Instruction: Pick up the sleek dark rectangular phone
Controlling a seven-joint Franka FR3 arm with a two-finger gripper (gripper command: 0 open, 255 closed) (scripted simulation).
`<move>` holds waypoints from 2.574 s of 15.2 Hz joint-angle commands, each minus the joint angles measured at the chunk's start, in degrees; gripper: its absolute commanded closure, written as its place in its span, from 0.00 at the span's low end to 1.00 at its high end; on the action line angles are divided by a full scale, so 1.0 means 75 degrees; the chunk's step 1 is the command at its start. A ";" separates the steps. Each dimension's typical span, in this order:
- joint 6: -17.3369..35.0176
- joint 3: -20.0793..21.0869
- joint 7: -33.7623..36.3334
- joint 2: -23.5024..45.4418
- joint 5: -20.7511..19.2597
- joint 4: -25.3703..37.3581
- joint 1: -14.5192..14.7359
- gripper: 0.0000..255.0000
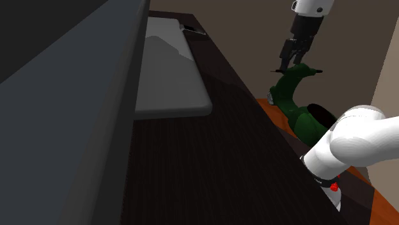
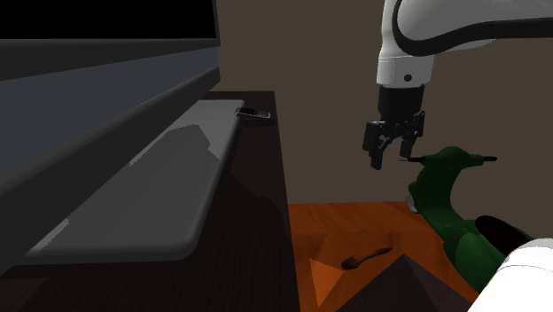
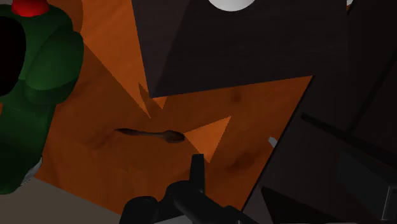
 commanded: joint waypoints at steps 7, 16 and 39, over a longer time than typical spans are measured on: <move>0.0931 -0.0402 -0.1237 0.1553 -0.0102 0.1029 0.0446 0.00; 0.1719 -0.0767 -0.3113 0.3814 0.0211 0.3072 0.1058 0.00; 0.1682 -0.0495 -0.6331 0.8023 0.1451 0.8208 0.1578 0.00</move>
